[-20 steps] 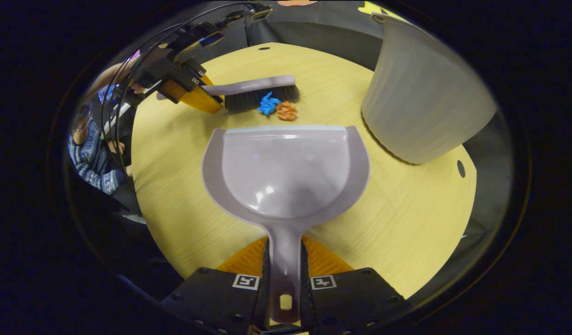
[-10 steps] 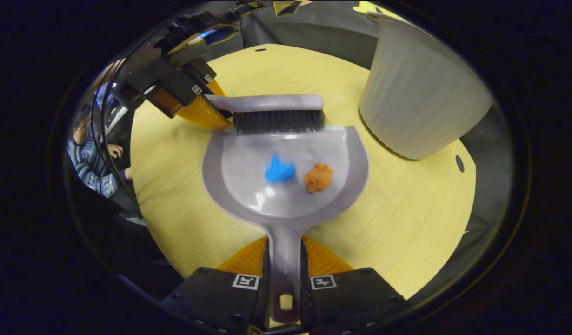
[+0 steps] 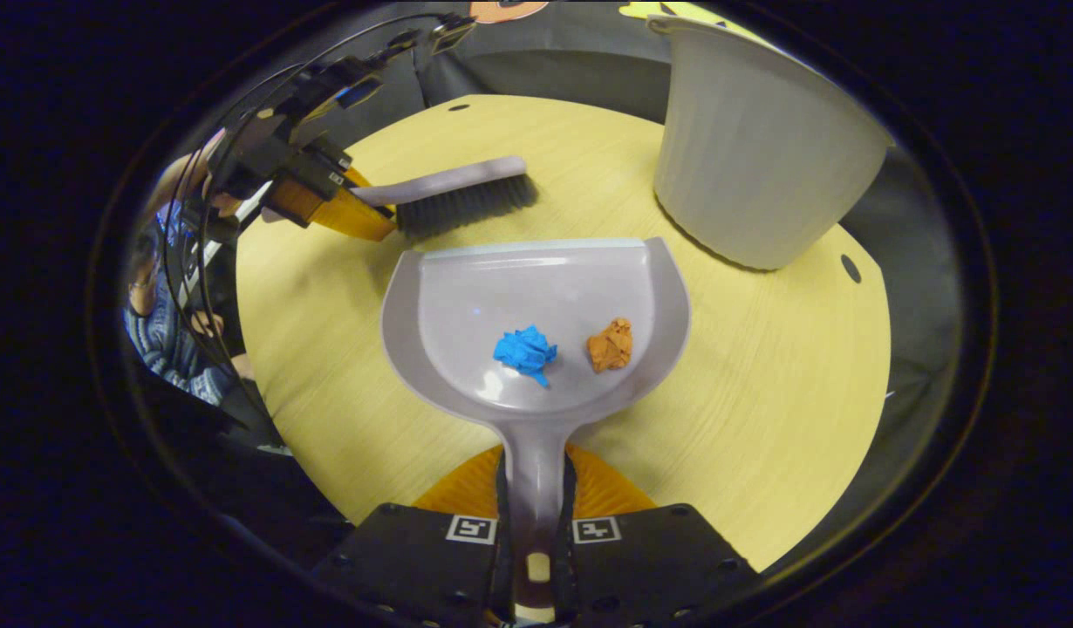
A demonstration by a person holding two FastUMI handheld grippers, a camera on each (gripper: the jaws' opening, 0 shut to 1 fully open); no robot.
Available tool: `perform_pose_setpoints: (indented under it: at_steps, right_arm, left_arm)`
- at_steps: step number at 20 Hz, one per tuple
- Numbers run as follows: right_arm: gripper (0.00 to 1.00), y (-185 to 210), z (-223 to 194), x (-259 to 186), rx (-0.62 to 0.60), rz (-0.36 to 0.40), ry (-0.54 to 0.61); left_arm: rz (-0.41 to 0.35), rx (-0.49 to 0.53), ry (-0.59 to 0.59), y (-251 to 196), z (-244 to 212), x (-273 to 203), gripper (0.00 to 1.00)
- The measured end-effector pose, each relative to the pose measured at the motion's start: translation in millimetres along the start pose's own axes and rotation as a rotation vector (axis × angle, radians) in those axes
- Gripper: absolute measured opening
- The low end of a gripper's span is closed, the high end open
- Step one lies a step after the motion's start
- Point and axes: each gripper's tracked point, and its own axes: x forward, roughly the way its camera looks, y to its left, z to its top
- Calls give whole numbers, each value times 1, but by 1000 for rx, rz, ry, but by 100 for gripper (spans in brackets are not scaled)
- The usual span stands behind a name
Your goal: Pick up the small broom and dustpan from the desktop, sweep the trash into the dustpan with the broom, and then empty the trash into the garbage bin.
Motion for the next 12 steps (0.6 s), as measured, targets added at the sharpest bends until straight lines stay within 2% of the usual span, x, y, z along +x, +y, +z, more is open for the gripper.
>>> perform_pose_setpoints:
  at_steps: [6, 9, 10, 12]
  right_arm:
    - [17, 2, 3, -13, 113, -49, -57]
    - [17, 6, 9, -14, 196, -89, -118]
    - [7, 7, 10, -21, 210, -99, -137]
    - [10, 11, 12, -29, 255, -98, -143]
  left_arm:
    - [49, -180, -9, -3, -34, -24, 27]
    - [42, -247, 4, -17, -59, -39, 28]
    - [40, -256, 10, -21, -63, -43, 28]
    - [36, -273, 13, -28, -68, -53, 28]
